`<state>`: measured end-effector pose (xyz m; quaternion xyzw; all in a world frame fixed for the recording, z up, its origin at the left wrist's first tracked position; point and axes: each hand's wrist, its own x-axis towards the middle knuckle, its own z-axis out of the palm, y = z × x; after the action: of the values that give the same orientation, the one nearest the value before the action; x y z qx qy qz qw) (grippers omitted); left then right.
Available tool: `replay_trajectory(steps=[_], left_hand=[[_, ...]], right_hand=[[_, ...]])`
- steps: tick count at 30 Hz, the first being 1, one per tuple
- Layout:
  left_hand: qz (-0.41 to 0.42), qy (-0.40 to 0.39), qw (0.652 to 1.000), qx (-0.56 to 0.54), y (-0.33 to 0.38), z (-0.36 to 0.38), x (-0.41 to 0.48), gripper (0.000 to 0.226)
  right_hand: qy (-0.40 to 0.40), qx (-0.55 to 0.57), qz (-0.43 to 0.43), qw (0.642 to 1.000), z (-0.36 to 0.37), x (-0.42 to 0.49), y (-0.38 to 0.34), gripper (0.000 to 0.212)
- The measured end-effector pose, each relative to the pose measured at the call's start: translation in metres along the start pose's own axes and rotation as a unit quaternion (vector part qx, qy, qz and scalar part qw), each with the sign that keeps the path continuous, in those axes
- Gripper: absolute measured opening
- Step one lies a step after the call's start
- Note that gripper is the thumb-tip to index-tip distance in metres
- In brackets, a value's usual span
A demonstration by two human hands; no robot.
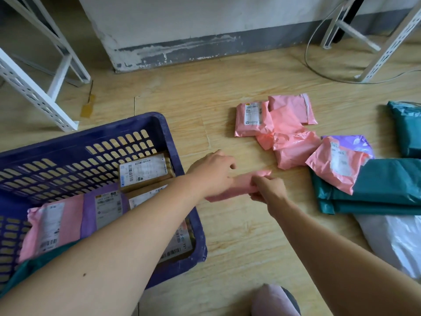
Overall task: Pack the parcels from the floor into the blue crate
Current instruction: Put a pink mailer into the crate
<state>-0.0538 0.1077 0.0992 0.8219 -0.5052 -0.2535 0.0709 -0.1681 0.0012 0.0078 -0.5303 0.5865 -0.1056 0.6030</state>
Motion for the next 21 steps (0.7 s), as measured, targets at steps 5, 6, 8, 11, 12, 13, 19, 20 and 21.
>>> replay_trajectory(steps=[5,6,8,11,12,13,19,20,21], left_hand=[[-0.007,0.032,0.999,-0.004,0.005,-0.034,-0.046,0.046],[-0.014,0.032,0.999,-0.008,0.006,-0.041,-0.054,0.053],[-0.024,0.024,0.999,-0.014,0.007,-0.055,-0.070,0.074],[-0.036,0.030,0.999,-0.010,0.006,-0.069,-0.092,0.094],[-0.040,0.048,0.998,0.000,0.004,-0.072,-0.099,0.092],[-0.045,0.074,0.996,0.007,0.002,-0.075,-0.108,0.085],[-0.095,0.193,0.975,-0.059,-0.022,-0.098,-0.153,0.018],[-0.107,0.208,0.968,-0.088,-0.027,-0.103,-0.158,0.011],[-0.119,0.223,0.960,-0.123,-0.031,-0.107,-0.162,0.006]], right_hand=[[0.009,0.019,-0.047,0.999,-0.012,-0.054,-0.068,0.011],[0.004,0.024,-0.062,0.998,-0.013,-0.065,-0.082,0.012],[-0.003,0.031,-0.093,0.995,-0.012,-0.090,-0.108,0.008],[0.003,0.046,-0.128,0.991,-0.005,-0.125,-0.138,0.032],[0.001,0.055,-0.127,0.990,-0.002,-0.139,-0.146,0.030],[-0.009,0.066,-0.118,0.991,0.001,-0.153,-0.153,0.019],[-0.091,0.169,-0.081,0.978,0.038,-0.215,-0.170,0.027],[-0.106,0.198,-0.083,0.971,0.044,-0.221,-0.170,0.028],[-0.116,0.221,-0.087,0.964,0.050,-0.226,-0.170,0.028]])
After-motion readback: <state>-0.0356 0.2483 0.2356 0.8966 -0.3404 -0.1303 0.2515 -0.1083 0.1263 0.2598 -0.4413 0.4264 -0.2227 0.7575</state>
